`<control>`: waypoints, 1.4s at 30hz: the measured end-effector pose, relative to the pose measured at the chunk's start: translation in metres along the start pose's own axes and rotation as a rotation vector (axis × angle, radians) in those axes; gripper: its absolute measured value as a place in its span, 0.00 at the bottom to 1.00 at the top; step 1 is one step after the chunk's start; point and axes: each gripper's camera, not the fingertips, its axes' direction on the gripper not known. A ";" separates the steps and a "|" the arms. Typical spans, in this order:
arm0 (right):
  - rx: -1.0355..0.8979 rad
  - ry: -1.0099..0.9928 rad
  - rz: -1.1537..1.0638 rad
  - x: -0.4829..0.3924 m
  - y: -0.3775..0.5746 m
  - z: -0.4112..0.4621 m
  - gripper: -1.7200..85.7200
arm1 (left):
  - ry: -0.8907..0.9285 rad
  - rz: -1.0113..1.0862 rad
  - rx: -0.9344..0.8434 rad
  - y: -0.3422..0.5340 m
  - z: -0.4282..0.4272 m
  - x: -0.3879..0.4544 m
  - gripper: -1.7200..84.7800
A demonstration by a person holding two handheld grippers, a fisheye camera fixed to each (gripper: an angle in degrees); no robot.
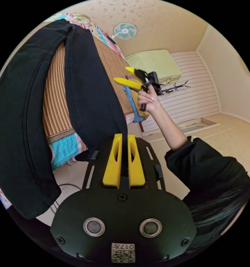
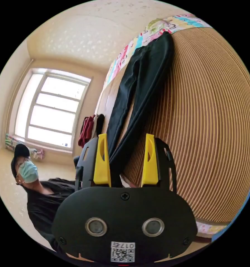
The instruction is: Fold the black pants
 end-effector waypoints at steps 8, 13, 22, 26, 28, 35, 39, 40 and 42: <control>0.461 -0.004 0.328 0.108 -0.183 0.015 0.16 | 0.045 -0.010 0.032 0.012 -0.028 -0.004 0.06; 0.594 0.096 0.288 0.073 -0.215 0.034 0.08 | 0.125 -0.038 0.107 0.029 -0.067 -0.015 0.06; 0.466 -0.140 0.002 -0.036 -0.270 0.149 0.07 | 0.187 -0.199 0.308 0.097 -0.159 -0.071 0.06; 0.374 -0.139 0.078 -0.033 -0.259 0.227 0.11 | 0.096 -0.297 0.376 0.132 -0.188 -0.086 0.06; 0.375 -0.205 0.084 -0.022 -0.242 0.240 0.12 | 0.082 -0.344 0.404 0.146 -0.197 -0.094 0.06; 0.047 -0.082 -0.141 -0.035 -0.149 0.229 0.14 | -0.015 -0.397 0.453 0.177 -0.215 -0.106 0.07; -0.057 0.202 -0.208 -0.040 -0.055 0.226 0.17 | -0.225 -0.316 0.525 0.169 -0.237 -0.092 0.16; -0.068 0.253 -0.209 -0.035 -0.025 0.231 0.18 | -0.257 -0.312 0.515 0.164 -0.237 -0.091 0.18; -0.093 0.268 -0.186 -0.024 0.013 0.246 0.18 | -0.275 -0.290 0.398 0.138 -0.226 -0.098 0.20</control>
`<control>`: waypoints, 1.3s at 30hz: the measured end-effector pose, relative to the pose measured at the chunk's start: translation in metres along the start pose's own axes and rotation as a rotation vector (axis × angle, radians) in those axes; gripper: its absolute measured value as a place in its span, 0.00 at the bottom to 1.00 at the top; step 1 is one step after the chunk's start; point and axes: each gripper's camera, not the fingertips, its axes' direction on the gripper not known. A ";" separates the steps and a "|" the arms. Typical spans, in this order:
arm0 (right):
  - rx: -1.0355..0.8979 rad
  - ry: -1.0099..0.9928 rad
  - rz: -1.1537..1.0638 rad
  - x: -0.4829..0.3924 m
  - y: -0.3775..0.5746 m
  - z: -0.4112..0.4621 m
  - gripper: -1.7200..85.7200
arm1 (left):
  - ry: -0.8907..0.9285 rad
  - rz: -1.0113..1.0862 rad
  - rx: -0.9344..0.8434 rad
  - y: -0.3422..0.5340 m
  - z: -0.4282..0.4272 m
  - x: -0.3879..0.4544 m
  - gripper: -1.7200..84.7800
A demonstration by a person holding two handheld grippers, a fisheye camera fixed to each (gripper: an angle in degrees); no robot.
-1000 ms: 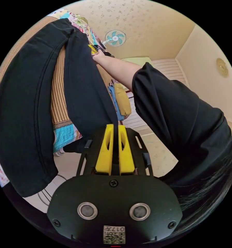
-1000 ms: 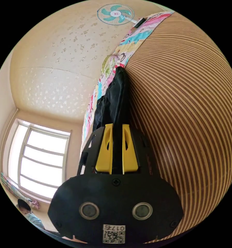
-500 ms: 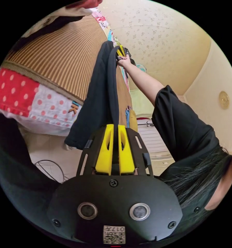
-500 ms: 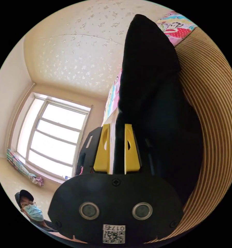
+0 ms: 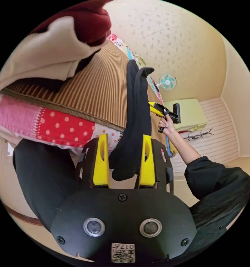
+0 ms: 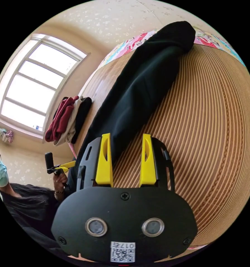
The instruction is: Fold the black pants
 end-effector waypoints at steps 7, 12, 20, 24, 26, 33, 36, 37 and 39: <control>0.043 -0.044 -0.046 -0.035 0.095 0.050 0.08 | 0.054 0.067 -0.276 0.013 0.059 0.021 0.08; -0.205 -0.055 -0.106 -0.031 0.137 0.051 0.10 | 0.020 0.050 -0.444 0.061 0.079 0.028 0.11; 0.025 0.165 -0.095 -0.014 0.019 0.036 0.21 | 0.043 0.236 -0.118 0.044 0.049 0.066 0.18; 0.199 0.191 -0.025 0.000 -0.079 0.063 0.21 | 0.000 0.298 -0.156 0.031 0.079 0.074 0.17; 0.269 0.199 0.048 0.018 -0.138 0.088 0.19 | 0.011 0.306 -0.195 0.039 0.093 0.074 0.16; 0.366 0.575 0.113 0.004 -0.218 0.173 0.06 | -0.030 0.232 -0.136 0.046 0.085 0.059 0.06; 0.426 0.684 0.003 -0.036 -0.233 0.211 0.07 | 0.052 0.181 -0.124 0.044 0.077 0.044 0.04; 0.369 0.625 -0.007 -0.027 -0.243 0.229 0.07 | 0.059 0.175 -0.124 0.044 0.076 0.043 0.03; 0.222 0.463 0.030 0.005 -0.259 0.254 0.09 | 0.061 0.169 -0.115 0.045 0.071 0.040 0.03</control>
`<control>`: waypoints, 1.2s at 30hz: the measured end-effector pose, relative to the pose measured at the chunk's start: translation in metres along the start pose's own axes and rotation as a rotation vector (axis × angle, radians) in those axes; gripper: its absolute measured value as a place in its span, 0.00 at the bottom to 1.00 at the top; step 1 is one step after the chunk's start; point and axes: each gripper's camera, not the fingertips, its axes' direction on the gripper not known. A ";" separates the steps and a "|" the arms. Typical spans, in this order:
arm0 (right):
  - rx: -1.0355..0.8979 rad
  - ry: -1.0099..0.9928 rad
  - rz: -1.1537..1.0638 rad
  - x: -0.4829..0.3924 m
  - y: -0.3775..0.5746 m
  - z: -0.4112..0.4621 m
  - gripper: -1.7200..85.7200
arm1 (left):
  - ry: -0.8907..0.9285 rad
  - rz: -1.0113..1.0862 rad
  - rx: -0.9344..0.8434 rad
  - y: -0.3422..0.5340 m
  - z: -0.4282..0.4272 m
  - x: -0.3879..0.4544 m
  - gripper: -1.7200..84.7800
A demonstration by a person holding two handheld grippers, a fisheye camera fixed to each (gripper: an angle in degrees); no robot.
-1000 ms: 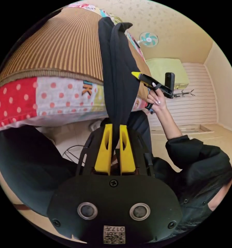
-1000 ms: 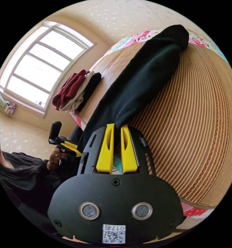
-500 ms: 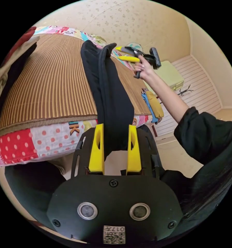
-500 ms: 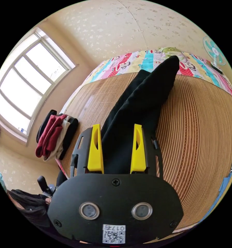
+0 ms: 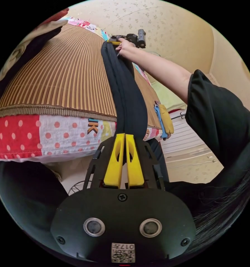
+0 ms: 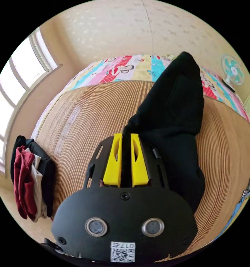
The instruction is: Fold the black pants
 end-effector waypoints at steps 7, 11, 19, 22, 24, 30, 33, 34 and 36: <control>-0.001 -0.276 -0.075 0.047 0.062 -0.047 0.11 | -0.008 0.067 0.093 0.004 -0.014 0.012 0.11; -0.056 -0.173 -0.251 0.058 0.183 -0.112 0.12 | -0.046 0.139 0.084 -0.002 -0.004 0.027 0.11; -0.100 -0.294 -0.104 0.113 0.375 -0.158 0.16 | -0.251 0.149 0.034 -0.007 0.029 0.046 0.08; -0.066 -0.376 -0.065 0.118 0.398 -0.163 0.14 | -0.107 0.089 0.029 -0.010 0.017 0.035 0.06; -0.028 -0.460 -0.013 0.126 0.404 -0.170 0.14 | 0.094 0.030 0.119 -0.005 -0.017 0.019 0.06; -0.013 -0.530 0.076 0.160 0.408 -0.172 0.16 | 0.015 -0.125 0.019 -0.011 -0.025 -0.021 0.10; -0.018 -0.603 0.078 0.166 0.398 -0.168 0.16 | -0.004 -0.112 0.070 -0.019 -0.027 -0.022 0.11; -0.025 -0.612 0.073 0.166 0.393 -0.165 0.16 | -0.016 -0.113 0.059 -0.021 -0.025 -0.022 0.10; -0.034 -0.593 0.060 0.163 0.387 -0.166 0.15 | 0.019 -0.089 -0.022 -0.028 -0.011 -0.014 0.07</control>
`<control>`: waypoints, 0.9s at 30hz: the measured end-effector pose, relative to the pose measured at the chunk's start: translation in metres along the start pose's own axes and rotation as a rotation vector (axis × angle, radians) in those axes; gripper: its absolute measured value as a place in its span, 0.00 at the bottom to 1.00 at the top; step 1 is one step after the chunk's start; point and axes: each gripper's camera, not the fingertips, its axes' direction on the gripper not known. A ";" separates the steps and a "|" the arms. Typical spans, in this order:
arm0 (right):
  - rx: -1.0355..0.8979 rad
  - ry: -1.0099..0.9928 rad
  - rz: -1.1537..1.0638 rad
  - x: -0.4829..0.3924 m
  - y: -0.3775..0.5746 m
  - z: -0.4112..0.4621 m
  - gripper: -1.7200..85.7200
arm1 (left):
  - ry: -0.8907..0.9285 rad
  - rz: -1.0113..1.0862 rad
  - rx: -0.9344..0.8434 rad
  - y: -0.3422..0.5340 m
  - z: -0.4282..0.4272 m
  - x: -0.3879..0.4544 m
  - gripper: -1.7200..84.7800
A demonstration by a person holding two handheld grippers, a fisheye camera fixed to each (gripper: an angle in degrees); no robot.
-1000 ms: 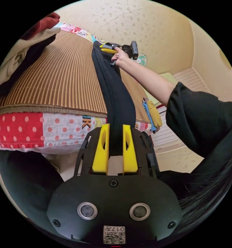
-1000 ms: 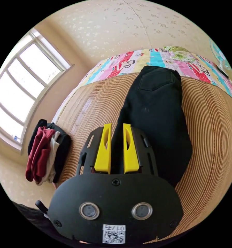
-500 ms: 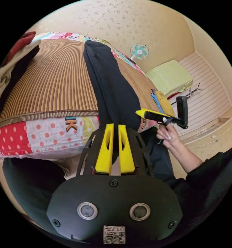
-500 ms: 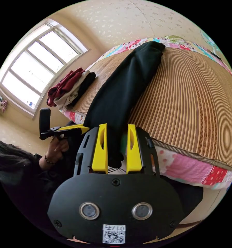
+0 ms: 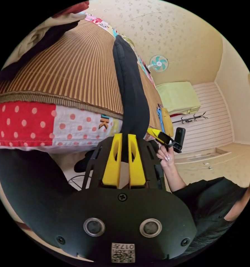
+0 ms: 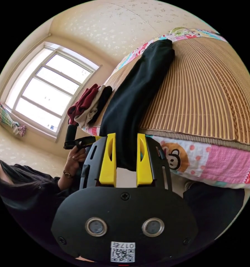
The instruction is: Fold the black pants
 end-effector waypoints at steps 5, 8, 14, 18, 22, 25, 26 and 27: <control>0.103 0.079 -0.098 -0.023 0.009 -0.014 0.14 | -0.054 0.038 0.021 0.004 0.002 0.022 0.07; 0.014 0.006 -0.069 -0.015 0.007 0.011 0.10 | -0.002 -0.009 0.002 0.001 0.006 0.015 0.06; 0.119 0.016 -0.101 -0.023 0.017 -0.029 0.06 | 0.185 0.015 -0.082 0.000 0.009 0.019 0.07; -0.017 0.033 -0.051 0.000 0.008 -0.022 0.10 | -0.007 -0.032 -0.055 0.001 0.006 0.015 0.11; 0.140 -0.040 -0.035 0.012 -0.008 -0.052 0.13 | -0.011 0.056 0.092 -0.010 -0.011 0.031 0.15; 0.034 -0.126 0.001 0.025 -0.037 -0.029 0.13 | -0.048 0.067 0.009 -0.036 0.012 0.033 0.15; -0.054 -0.198 -0.010 0.025 -0.045 -0.011 0.11 | -0.028 0.062 -0.057 -0.042 0.029 0.033 0.13; -0.092 -0.201 -0.002 0.025 -0.046 -0.003 0.10 | -0.046 0.042 -0.084 -0.042 0.040 0.034 0.11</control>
